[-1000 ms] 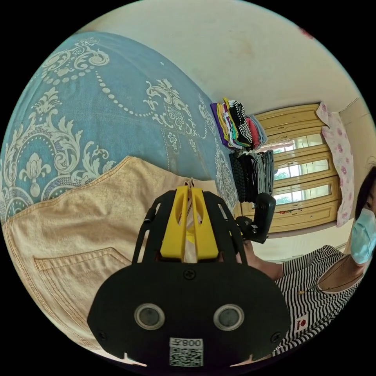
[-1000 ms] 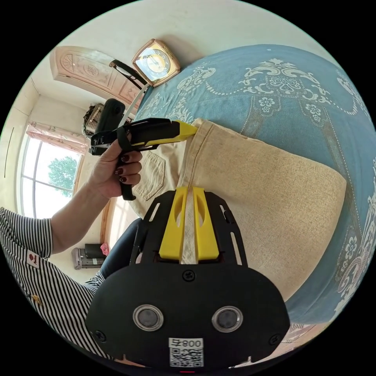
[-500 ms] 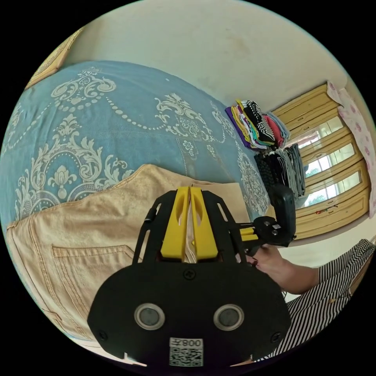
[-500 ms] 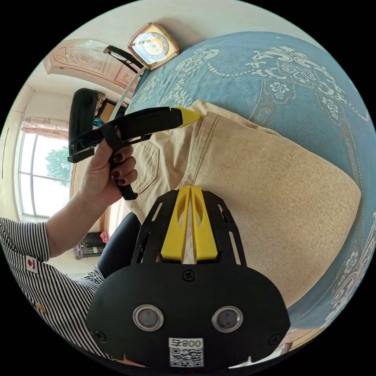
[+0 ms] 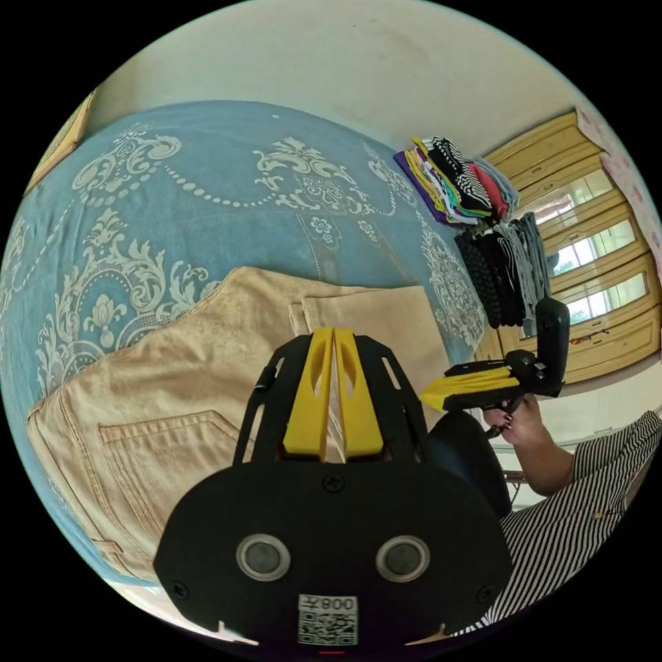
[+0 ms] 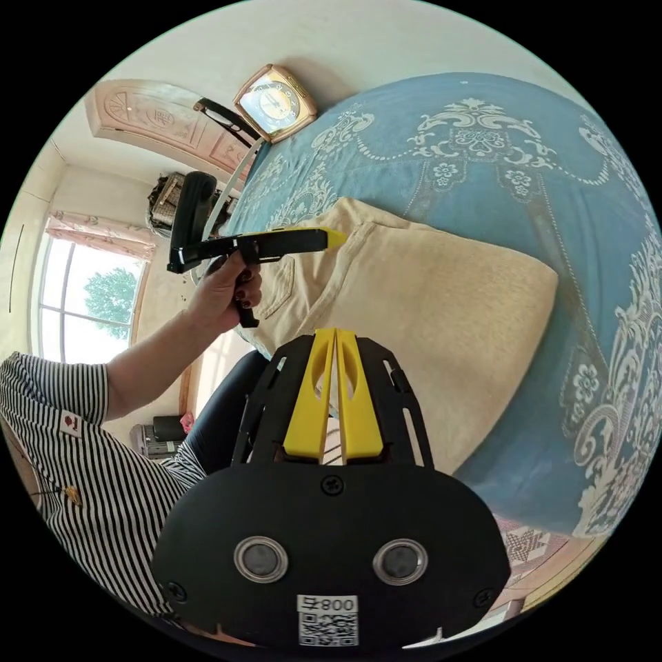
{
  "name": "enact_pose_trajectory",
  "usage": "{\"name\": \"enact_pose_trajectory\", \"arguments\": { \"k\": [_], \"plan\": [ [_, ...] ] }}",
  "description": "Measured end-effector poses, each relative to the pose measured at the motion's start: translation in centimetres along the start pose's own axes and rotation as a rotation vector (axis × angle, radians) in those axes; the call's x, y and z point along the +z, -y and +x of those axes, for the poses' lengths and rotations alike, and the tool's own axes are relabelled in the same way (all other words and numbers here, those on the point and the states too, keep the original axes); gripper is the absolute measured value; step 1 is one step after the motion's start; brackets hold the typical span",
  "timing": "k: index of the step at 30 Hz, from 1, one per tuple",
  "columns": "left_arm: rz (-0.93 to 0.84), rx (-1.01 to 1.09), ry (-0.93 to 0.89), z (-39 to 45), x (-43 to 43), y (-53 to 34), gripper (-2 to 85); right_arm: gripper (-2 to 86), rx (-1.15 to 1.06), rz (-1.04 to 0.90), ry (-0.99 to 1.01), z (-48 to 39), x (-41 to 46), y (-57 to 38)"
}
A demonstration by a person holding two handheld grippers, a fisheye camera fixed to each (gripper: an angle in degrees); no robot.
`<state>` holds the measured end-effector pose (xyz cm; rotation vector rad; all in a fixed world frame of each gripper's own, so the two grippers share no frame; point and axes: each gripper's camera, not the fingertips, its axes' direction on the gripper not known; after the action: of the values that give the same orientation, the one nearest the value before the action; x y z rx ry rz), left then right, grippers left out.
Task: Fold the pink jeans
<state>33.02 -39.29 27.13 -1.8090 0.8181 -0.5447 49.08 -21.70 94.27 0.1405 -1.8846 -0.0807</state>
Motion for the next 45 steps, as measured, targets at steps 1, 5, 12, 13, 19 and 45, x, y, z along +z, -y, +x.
{"name": "enact_pose_trajectory", "arguments": {
  "k": [1, 5, 12, 13, 19, 45],
  "plan": [
    [-0.005, 0.039, -0.015, 1.6, 0.0, -1.0, 0.2, 0.1, 0.004, -0.009, -0.024, 0.2, -0.5, -0.7],
    [-0.226, 0.119, 0.095, 5.2, 4.3, -4.4, 0.2, 0.1, 0.086, -0.132, -0.051, 2.8, -0.4, -3.5],
    [-0.124, 0.215, 0.030, 11.3, 3.5, -6.3, 0.2, 0.1, 0.109, 0.061, -0.081, 3.7, -7.3, -2.1],
    [-0.153, 0.247, 0.023, 12.8, 4.2, -6.7, 0.3, 0.2, 0.117, 0.089, -0.091, 4.2, -8.0, -1.7],
    [-0.286, 0.274, 0.065, 16.7, 8.2, -9.0, 0.8, 0.7, 0.223, 0.046, -0.047, 9.9, -8.6, 1.5],
    [-0.158, 0.561, 0.224, 33.7, 12.0, -18.7, 4.4, 4.5, 0.301, 0.024, 0.468, 12.1, -15.8, -9.1]
  ]
}}
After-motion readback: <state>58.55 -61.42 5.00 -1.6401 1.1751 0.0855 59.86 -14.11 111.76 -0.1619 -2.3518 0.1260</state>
